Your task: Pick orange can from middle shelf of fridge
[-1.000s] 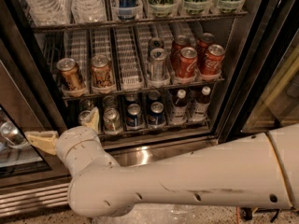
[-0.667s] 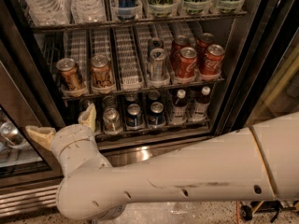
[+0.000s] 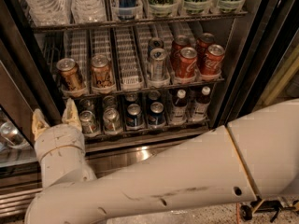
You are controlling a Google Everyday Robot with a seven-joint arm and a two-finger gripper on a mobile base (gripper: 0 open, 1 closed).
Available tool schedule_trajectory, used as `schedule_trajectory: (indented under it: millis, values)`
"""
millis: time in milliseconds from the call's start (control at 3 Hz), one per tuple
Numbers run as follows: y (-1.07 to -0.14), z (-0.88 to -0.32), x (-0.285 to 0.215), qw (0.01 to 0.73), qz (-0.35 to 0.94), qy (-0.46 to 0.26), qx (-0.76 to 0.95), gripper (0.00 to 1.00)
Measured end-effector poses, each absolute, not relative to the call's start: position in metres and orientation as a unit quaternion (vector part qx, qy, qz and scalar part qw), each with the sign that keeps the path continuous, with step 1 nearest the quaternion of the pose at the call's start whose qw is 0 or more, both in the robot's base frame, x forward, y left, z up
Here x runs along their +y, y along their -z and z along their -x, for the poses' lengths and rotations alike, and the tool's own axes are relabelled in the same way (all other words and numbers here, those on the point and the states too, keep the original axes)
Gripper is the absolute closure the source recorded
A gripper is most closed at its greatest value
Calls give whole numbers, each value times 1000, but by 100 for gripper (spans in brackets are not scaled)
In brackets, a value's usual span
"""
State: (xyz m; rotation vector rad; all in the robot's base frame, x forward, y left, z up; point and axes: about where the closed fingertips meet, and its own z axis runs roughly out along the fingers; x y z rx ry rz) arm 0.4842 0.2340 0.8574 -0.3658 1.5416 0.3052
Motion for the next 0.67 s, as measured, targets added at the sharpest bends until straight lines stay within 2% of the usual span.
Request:
schedule_trajectory:
  millis: [333,667]
  values:
    - [-865,-482,233,709,157,-121,677,42]
    - [-863,-492,233,714,148,-118,674,28]
